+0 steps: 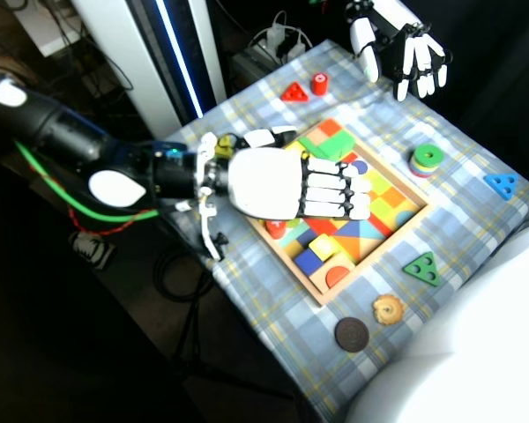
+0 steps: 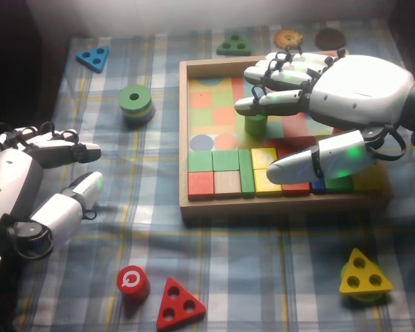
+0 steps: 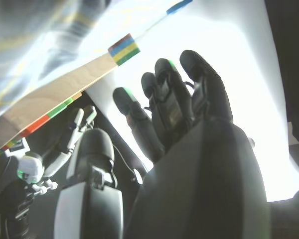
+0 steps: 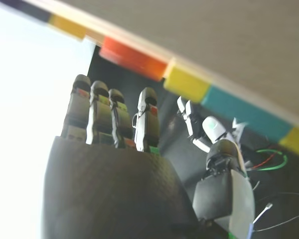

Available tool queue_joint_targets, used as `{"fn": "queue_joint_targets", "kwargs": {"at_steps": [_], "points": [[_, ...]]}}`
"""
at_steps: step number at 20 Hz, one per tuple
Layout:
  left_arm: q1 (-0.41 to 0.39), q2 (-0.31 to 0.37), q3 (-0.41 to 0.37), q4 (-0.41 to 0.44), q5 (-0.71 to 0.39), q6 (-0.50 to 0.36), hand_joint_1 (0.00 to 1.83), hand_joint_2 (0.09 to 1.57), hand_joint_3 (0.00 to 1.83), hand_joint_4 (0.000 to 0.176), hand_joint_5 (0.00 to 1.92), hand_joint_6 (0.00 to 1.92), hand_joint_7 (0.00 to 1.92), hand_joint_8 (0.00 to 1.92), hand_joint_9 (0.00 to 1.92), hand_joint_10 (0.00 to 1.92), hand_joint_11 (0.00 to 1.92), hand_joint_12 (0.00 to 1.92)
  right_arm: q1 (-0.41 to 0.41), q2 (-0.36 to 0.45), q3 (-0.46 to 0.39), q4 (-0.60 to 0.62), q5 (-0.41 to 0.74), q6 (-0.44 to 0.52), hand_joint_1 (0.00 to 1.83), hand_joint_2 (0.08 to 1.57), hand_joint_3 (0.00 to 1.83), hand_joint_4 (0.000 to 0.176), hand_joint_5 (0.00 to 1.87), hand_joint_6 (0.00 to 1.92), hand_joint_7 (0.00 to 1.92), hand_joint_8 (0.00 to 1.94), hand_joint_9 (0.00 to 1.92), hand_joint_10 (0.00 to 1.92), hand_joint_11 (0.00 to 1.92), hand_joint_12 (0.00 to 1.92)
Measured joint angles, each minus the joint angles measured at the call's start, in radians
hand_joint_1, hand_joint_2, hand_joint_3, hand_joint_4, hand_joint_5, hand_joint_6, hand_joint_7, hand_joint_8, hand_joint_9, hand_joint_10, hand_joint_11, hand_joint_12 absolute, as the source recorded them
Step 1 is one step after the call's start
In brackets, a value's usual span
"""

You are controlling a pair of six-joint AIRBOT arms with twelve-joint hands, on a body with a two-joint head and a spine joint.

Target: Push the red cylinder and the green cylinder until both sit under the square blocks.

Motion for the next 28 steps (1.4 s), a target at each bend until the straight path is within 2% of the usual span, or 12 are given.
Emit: {"fn": "queue_joint_targets", "kwargs": {"at_steps": [1,5,7,12,14,17,19,21,24,25,26,28], "points": [[0.000,0.000,0.000,-0.001,0.000,0.000,0.65,1.32,0.00,0.000,0.86,0.00,0.54,0.00,0.45,0.00,0.00,0.62,0.000,-0.002,0.005,-0.001,-0.005,0.000,0.00,0.92,0.00,0.121,0.27,0.01,0.00,0.00,0.00,0.00,0.00,0.00],[0.000,0.000,0.000,-0.001,0.000,0.000,0.65,1.32,0.00,0.000,0.86,0.00,0.54,0.00,0.45,0.01,0.00,0.63,0.001,-0.008,0.011,-0.016,-0.029,0.000,0.00,0.92,0.00,0.116,0.28,0.01,0.00,0.00,0.00,0.00,0.00,0.00],[0.000,0.000,0.000,0.000,0.000,0.000,0.64,1.32,0.00,0.000,0.86,0.00,0.54,0.00,0.46,0.01,0.00,0.60,0.002,-0.008,0.012,-0.014,-0.030,0.001,0.00,0.94,0.01,0.085,0.29,0.01,0.00,0.00,0.00,0.00,0.00,0.00],[0.000,0.000,0.000,-0.001,0.000,0.000,0.57,1.34,0.00,0.000,0.85,0.00,0.53,0.00,0.45,0.00,0.00,0.50,0.002,-0.008,0.012,-0.005,-0.038,0.002,0.00,0.95,0.00,0.148,0.20,0.00,0.00,0.00,0.00,0.00,0.00,0.00],[0.000,0.000,0.000,-0.001,0.000,0.000,0.56,1.34,0.00,0.000,0.84,0.00,0.52,0.00,0.43,0.00,0.00,0.52,0.002,-0.007,0.012,0.027,-0.030,0.001,0.00,0.91,0.00,0.105,0.27,0.01,0.00,0.00,0.00,0.00,0.00,0.00],[0.000,0.000,0.000,-0.001,0.000,0.000,0.55,1.33,0.00,0.000,0.85,0.00,0.52,0.00,0.43,0.00,0.00,0.50,0.002,-0.006,0.011,0.098,0.025,0.002,0.00,0.91,0.00,0.111,0.29,0.01,0.00,0.00,0.00,0.00,0.00,0.00],[0.000,0.000,0.000,-0.001,0.000,0.000,0.50,1.34,0.00,0.000,0.85,0.00,0.52,0.00,0.44,0.00,0.00,0.55,0.002,0.002,0.001,0.095,0.036,0.002,0.00,0.91,0.00,0.091,0.29,0.01,0.00,0.00,0.00,0.00,0.00,0.00],[0.000,0.000,0.000,-0.002,0.000,0.000,0.52,1.34,0.00,0.000,0.85,0.00,0.53,0.00,0.45,0.00,0.00,0.55,0.002,0.003,-0.001,0.092,0.036,0.002,0.00,0.92,0.00,0.055,0.32,0.01,0.00,0.00,0.00,0.00,0.00,0.00],[0.000,0.000,0.000,-0.002,0.000,0.000,0.52,1.34,0.00,0.000,0.86,0.00,0.52,0.00,0.45,0.00,0.00,0.52,0.002,0.003,-0.001,0.092,0.033,0.002,0.00,0.94,0.01,0.100,0.31,0.01,0.00,0.00,0.00,0.00,0.00,0.00],[0.000,0.000,0.000,-0.002,0.000,0.000,0.52,1.34,0.00,0.000,0.86,0.00,0.52,0.00,0.45,0.00,0.00,0.52,0.002,0.003,-0.001,0.085,0.024,0.002,0.00,0.94,0.01,0.108,0.31,0.01,0.00,0.00,0.00,0.00,0.00,0.00],[0.000,0.000,0.000,-0.002,0.000,0.000,0.55,1.33,0.00,0.000,0.86,0.00,0.53,0.00,0.45,0.00,0.00,0.53,-0.002,0.005,-0.001,0.077,0.019,0.002,0.00,0.94,0.01,0.100,0.33,0.01,0.00,0.00,0.00,0.00,0.00,0.00],[0.000,0.000,0.000,-0.002,0.000,0.000,0.59,1.33,0.00,0.000,0.86,0.00,0.51,0.00,0.44,0.00,0.00,0.52,-0.013,0.014,-0.009,0.058,0.000,0.002,0.00,0.92,0.00,0.134,0.32,0.01,0.00,0.00,0.00,0.00,0.00,0.00]]}}
